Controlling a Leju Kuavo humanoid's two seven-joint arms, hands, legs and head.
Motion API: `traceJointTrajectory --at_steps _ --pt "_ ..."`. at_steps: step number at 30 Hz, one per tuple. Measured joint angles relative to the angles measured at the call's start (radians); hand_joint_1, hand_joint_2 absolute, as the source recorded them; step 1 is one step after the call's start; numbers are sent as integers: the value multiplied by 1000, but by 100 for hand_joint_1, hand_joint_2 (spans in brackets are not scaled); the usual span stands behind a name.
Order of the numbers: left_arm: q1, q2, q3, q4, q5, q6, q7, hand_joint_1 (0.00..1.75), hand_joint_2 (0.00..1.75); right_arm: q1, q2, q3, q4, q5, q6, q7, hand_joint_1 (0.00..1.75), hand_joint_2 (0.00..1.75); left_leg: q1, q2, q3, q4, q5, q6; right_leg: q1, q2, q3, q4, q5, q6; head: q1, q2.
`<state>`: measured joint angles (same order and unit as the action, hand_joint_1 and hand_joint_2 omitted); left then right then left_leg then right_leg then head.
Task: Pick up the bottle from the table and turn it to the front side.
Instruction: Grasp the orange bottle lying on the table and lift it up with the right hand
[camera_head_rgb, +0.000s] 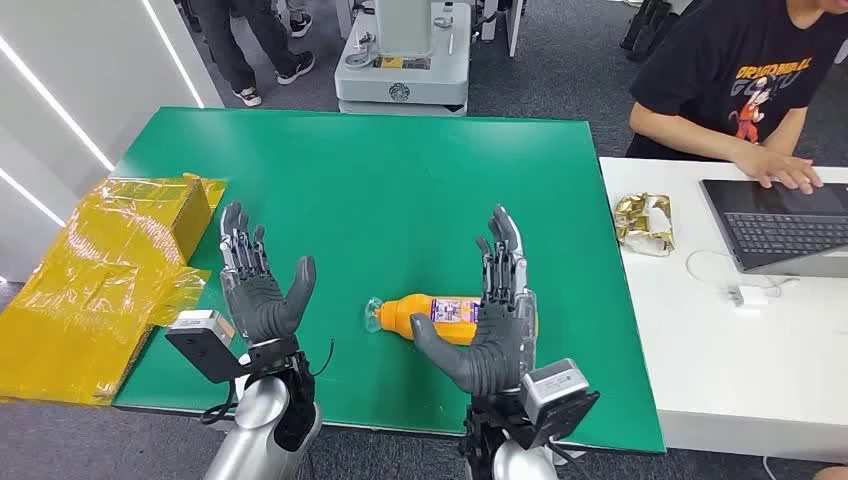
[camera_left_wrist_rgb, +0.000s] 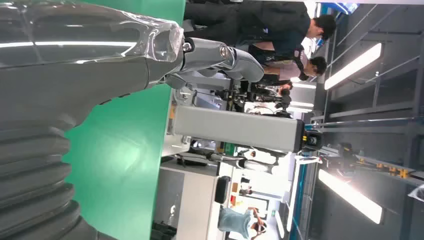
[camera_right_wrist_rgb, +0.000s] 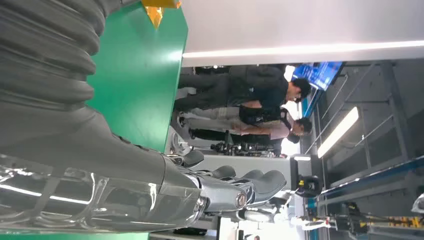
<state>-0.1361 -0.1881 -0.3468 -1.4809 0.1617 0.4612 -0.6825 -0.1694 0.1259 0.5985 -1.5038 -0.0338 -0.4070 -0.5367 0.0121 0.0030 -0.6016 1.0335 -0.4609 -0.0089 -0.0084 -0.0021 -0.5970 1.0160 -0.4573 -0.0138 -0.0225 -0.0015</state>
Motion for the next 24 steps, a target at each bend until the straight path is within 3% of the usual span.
traceJointTrajectory --at_steps 15,24 --pt "30 9 1 -16 -2 9 -8 0 175 -11 2 1 42 19 1 -1 0 175 0 0 0 0 0 0 0 0 0 0 0 0 0 0" --pt "36 2 1 -17 -28 -21 0 0 175 -70 -25 -12 71 406 57 181 0 175 0 0 0 0 0 0 0 0 0 0 0 0 0 0"
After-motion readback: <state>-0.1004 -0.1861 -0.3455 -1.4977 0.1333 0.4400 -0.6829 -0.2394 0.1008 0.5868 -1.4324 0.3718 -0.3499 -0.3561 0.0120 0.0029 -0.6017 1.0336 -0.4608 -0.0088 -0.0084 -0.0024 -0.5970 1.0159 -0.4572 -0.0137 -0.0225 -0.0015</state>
